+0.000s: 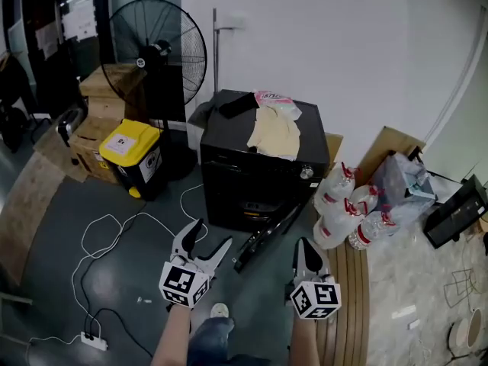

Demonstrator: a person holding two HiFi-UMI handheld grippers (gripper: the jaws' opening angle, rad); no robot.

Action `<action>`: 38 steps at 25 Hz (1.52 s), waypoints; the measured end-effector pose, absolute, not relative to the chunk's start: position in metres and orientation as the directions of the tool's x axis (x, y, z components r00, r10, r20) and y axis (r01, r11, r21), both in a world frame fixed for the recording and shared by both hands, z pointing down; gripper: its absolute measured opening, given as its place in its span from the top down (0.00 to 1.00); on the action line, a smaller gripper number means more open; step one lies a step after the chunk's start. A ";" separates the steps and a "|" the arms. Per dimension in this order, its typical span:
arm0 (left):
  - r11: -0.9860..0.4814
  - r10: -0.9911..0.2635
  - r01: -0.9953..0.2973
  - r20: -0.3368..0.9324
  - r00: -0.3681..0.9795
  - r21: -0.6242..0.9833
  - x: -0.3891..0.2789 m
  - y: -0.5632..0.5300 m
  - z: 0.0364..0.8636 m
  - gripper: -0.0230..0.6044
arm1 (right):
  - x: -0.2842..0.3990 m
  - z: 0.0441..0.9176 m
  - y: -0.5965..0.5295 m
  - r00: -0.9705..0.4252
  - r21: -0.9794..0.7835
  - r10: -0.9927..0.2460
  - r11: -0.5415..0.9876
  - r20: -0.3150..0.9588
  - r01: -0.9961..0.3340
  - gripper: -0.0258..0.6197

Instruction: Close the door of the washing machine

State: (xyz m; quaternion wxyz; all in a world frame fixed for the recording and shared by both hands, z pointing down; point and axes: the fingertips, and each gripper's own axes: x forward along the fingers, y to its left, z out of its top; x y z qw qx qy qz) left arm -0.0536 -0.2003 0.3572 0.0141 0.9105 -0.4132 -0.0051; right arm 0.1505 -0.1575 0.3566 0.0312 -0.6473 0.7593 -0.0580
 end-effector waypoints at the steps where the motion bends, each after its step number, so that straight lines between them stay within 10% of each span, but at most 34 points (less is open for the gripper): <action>1: -0.663 -0.748 -0.748 0.011 0.664 0.030 -0.051 -0.216 0.360 0.44 | 0.152 0.360 -0.173 -0.156 -0.134 -0.987 0.150 0.036 -0.980 0.94; 15: -0.673 -0.725 -0.734 0.116 0.679 0.090 -0.012 -0.328 0.417 0.45 | 0.179 0.419 -0.275 -0.173 -0.171 -0.967 0.141 0.188 -0.975 0.94; 29: -0.776 -0.532 -0.622 0.420 0.735 0.106 0.072 -0.251 0.733 0.50 | 0.176 0.640 -0.284 -0.254 -0.214 -0.891 0.183 0.376 -0.959 0.94; 38: -0.753 -0.529 -0.647 0.475 0.703 0.118 0.090 -0.250 0.788 0.62 | 0.169 0.677 -0.285 -0.296 -0.228 -0.861 0.216 0.415 -0.949 0.94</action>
